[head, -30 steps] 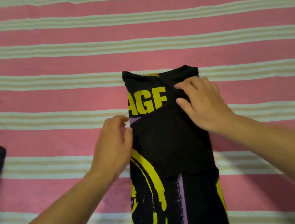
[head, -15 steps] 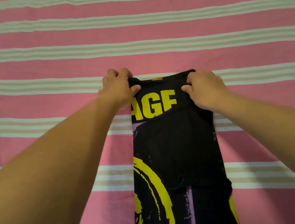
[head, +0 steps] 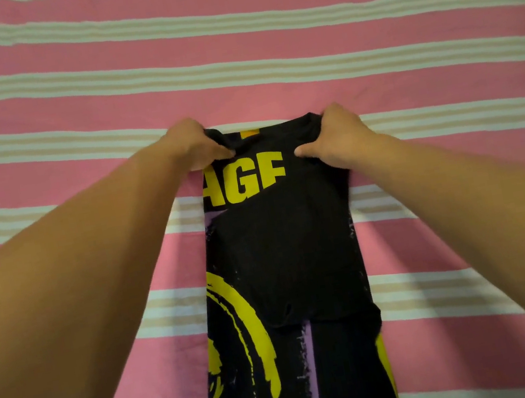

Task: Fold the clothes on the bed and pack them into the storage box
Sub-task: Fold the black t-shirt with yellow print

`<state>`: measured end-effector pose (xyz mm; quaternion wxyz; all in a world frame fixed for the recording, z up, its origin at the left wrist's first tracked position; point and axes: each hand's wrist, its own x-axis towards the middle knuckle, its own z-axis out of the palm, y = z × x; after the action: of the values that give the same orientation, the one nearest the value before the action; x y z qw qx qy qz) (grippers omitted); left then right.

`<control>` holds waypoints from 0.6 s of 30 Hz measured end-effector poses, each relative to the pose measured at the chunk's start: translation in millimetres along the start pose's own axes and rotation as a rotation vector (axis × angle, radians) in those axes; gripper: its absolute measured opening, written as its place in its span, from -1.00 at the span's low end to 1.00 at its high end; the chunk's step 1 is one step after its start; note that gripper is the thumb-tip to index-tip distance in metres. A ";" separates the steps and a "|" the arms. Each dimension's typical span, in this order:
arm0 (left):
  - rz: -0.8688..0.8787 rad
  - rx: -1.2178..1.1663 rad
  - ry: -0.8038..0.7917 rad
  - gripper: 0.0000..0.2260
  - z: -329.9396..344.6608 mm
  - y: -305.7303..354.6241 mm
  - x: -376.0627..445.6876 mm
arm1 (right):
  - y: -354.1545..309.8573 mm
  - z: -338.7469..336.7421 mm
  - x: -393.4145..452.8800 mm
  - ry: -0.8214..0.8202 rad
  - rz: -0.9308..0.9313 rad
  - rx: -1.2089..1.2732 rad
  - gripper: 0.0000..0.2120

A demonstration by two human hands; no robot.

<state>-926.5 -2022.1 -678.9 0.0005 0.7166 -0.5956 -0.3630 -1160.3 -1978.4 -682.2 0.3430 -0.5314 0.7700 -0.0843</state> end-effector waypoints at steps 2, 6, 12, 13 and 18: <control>-0.002 -0.258 -0.065 -0.76 -6.9 -5.2 -16.2 | -2.5 -6.8 -7.5 -0.041 0.003 0.106 -0.51; 0.129 -0.734 -0.094 -0.88 -27.9 -14.2 -88.5 | -1.0 -37.2 -73.3 0.050 -0.146 0.490 -0.63; 0.451 -0.610 0.100 -0.59 -24.0 -56.4 -231.4 | 40.8 -30.8 -213.4 0.087 -0.374 0.351 -0.65; 0.472 -0.516 0.091 -0.59 -12.9 -69.4 -248.2 | 51.6 -18.1 -231.7 0.119 -0.418 0.252 -0.68; 0.590 -0.007 0.031 -0.55 59.8 -135.5 -289.0 | 118.6 42.7 -284.7 -0.023 -0.496 -0.130 -0.61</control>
<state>-849.8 -1710.1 -631.5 0.1174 0.5181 -0.7768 -0.3382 -1167.1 -1669.0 -647.9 0.2855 -0.7257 0.6161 -0.1103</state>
